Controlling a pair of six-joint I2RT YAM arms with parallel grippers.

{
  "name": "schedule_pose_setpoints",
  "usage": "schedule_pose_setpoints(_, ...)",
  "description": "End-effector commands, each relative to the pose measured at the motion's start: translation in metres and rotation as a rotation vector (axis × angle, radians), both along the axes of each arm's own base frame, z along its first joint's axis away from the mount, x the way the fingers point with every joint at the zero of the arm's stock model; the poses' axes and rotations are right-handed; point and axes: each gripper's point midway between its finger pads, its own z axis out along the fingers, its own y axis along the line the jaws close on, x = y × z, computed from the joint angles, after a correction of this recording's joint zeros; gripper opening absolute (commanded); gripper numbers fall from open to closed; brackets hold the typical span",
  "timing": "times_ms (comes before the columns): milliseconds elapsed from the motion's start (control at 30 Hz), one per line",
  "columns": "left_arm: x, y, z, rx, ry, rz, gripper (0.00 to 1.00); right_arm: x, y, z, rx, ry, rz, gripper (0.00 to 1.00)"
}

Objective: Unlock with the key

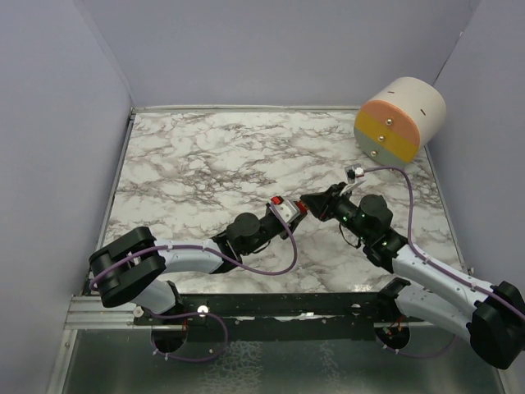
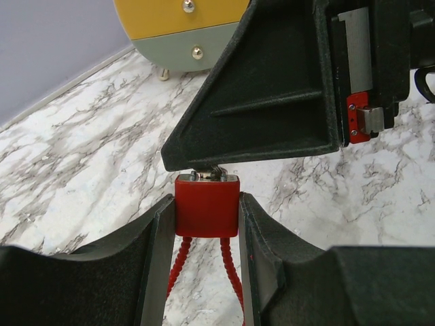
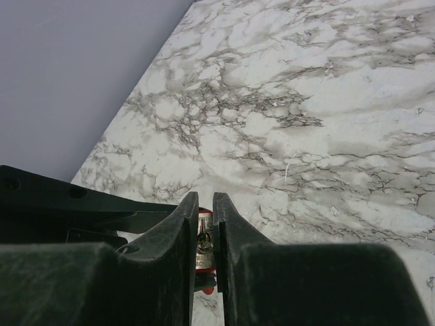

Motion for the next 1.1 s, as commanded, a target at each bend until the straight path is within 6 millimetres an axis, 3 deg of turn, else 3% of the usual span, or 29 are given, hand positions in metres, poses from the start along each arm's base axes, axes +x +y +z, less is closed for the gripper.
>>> schedule_pose_setpoints(0, 0.006, -0.004, 0.031, -0.07, -0.044, 0.016, 0.0, -0.005, 0.002, -0.001, 0.013, -0.001, 0.02, 0.14)
schedule_pose_setpoints(267, 0.01, -0.003, 0.03, -0.06, -0.045, 0.035, 0.0, -0.004, 0.002, -0.002, 0.006, 0.005, 0.019, 0.01)
schedule_pose_setpoints(1067, 0.035, -0.001, 0.03, -0.044, -0.009, 0.173, 0.0, 0.009, 0.004, -0.026, -0.043, 0.135, -0.031, 0.01)
